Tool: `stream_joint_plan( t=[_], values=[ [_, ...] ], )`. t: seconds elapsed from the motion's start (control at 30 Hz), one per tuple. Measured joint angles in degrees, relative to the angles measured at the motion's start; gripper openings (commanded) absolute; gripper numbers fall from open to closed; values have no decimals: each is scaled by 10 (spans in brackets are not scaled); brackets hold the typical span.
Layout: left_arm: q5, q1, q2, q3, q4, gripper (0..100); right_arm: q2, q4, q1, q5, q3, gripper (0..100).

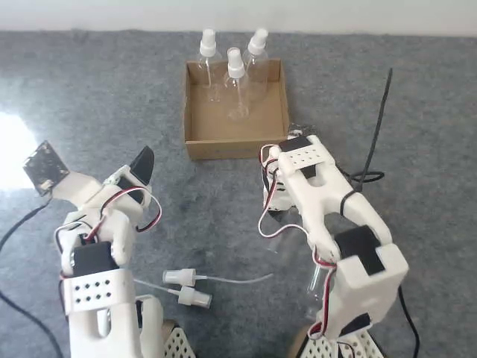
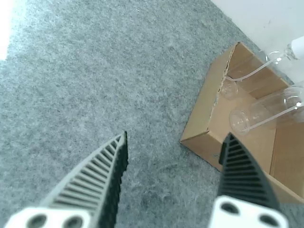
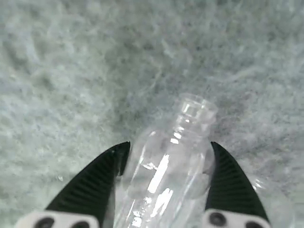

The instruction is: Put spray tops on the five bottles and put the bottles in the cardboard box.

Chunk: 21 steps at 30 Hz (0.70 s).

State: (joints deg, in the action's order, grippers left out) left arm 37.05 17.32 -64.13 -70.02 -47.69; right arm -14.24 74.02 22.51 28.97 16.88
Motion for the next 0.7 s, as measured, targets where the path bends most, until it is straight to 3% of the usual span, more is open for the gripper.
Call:
stream_joint_plan(
  t=[0.37,0.7],
  values=[
    [0,0,0,0,0,291,102,7,1,-167,0,163],
    [0,0,0,0,0,291,103,7,69,-358,0,163]
  ],
)
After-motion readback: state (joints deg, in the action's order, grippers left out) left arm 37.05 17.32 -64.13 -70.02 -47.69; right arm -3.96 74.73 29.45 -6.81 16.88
